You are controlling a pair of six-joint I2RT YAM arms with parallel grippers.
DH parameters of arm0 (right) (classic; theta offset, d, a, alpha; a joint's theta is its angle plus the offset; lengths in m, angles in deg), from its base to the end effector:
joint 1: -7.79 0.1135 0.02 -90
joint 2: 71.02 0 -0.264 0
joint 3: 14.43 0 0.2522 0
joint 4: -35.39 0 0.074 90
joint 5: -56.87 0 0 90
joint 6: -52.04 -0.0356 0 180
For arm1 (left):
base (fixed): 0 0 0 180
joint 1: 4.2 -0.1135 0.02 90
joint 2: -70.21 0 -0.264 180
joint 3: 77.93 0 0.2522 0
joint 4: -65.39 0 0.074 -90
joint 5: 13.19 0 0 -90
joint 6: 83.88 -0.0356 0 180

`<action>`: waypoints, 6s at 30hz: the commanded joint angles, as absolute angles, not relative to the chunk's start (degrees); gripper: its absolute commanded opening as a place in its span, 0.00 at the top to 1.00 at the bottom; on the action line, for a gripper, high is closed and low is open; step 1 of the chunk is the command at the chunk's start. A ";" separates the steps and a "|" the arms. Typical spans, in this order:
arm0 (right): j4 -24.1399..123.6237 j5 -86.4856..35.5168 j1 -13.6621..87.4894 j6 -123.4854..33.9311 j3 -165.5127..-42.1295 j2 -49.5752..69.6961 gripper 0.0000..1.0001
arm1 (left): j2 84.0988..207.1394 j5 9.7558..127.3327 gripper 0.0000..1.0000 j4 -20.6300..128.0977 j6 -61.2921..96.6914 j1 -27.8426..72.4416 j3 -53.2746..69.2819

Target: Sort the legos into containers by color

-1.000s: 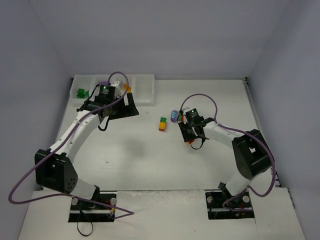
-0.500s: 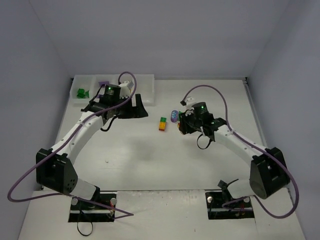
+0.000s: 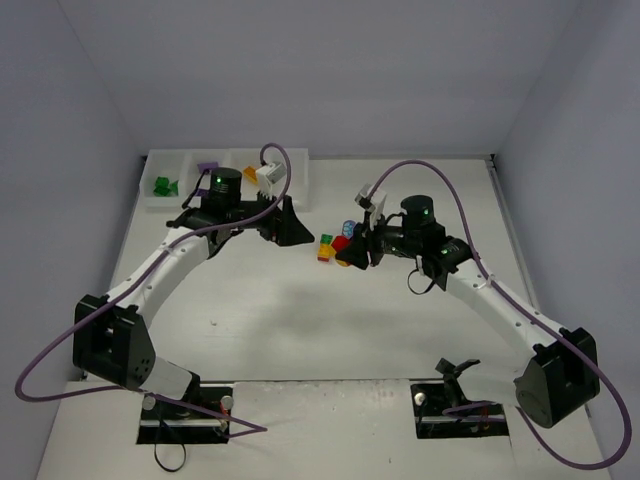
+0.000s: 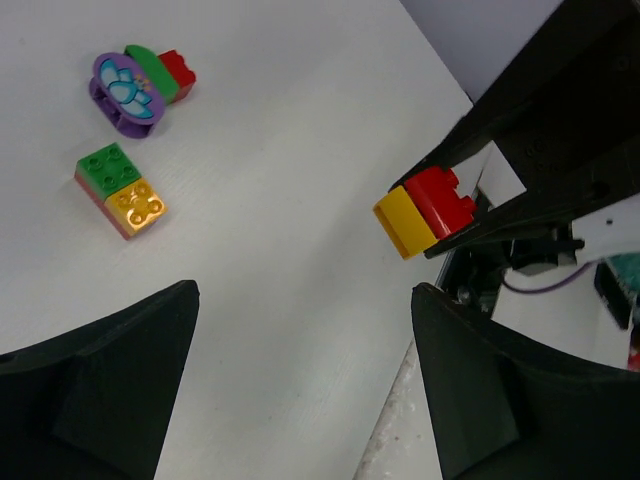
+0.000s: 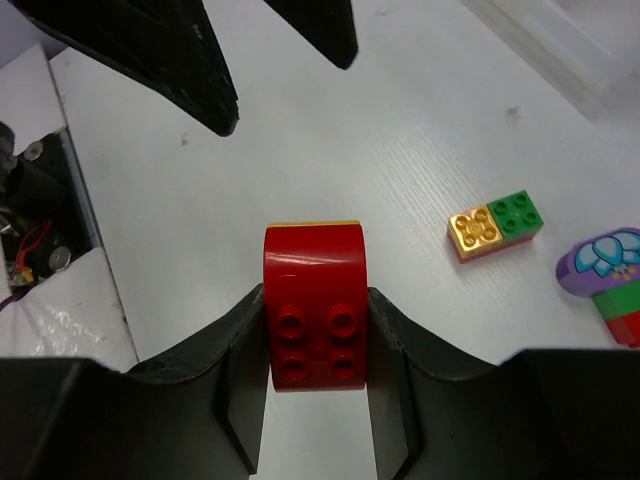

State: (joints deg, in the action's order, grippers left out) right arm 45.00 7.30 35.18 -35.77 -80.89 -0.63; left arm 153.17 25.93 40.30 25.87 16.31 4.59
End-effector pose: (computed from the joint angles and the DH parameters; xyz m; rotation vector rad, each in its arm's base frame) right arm 0.2391 0.1499 0.3212 -0.9520 1.5865 0.9439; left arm 0.2965 -0.1404 0.3320 0.6134 1.9966 -1.3277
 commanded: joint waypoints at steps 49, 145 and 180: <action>41.32 29.80 34.68 -29.08 -89.80 1.49 1.00 | 153.01 11.68 0.58 38.71 1.64 24.89 11.95; 44.22 32.88 31.52 -26.71 -89.45 1.84 1.00 | 153.80 8.16 1.00 34.23 -6.18 24.63 9.05; 44.31 3.18 28.70 -40.77 -81.71 -6.42 1.00 | 177.50 72.23 0.85 55.67 18.96 4.94 26.61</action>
State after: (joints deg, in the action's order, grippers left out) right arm 48.02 5.53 28.82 -38.08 -81.79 -3.67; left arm 174.26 64.42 50.74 17.56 5.67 22.18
